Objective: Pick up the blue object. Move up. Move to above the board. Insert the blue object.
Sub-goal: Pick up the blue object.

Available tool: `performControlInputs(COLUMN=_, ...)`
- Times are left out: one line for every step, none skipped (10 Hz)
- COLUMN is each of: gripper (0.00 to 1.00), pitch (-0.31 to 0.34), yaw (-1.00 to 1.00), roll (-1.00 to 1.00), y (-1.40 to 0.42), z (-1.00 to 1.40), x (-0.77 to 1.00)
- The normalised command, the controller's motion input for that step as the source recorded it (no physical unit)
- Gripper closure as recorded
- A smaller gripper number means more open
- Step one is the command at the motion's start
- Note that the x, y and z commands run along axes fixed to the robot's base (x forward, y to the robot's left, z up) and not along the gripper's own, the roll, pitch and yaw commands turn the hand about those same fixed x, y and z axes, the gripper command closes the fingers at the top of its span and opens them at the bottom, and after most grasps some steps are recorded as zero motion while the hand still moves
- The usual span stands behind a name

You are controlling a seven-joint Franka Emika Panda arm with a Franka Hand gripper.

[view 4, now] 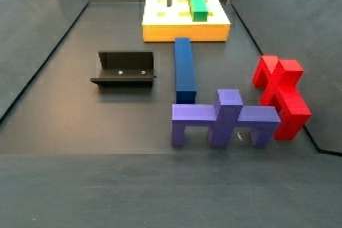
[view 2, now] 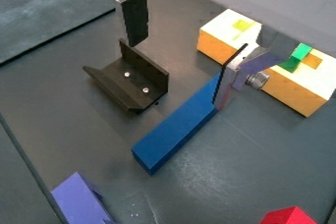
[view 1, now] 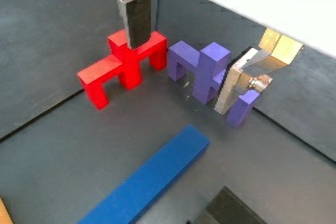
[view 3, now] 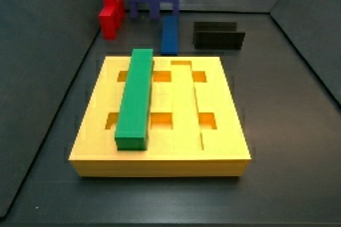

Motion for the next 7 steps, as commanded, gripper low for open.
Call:
performControlInputs(gripper=0.0, pitch=0.0, yaw=0.0, roll=0.0, y=-0.07, z=-0.08, x=0.0)
performControlInputs(gripper=0.0, pitch=-0.027, yaw=-0.22, roll=0.01, y=-0.13, z=-0.15, x=0.0)
performControlInputs(gripper=0.0, pitch=0.009, yaw=0.0, roll=0.0, y=-0.75, z=-0.67, x=0.7)
performControlInputs(gripper=0.0, pitch=-0.019, yaw=0.0, roll=0.02, y=-0.94, z=-0.85, x=0.49)
performControlInputs(gripper=0.0, pitch=-0.091, yaw=0.0, roll=0.0, y=-0.87, z=-1.0, x=0.27)
performControlInputs(gripper=0.0, pitch=-0.091, yaw=0.0, roll=0.0, y=-0.58, z=-1.0, x=0.0)
performControlInputs(gripper=0.0, pitch=-0.084, yaw=0.0, roll=0.0, y=-0.16, z=-1.0, x=-0.27)
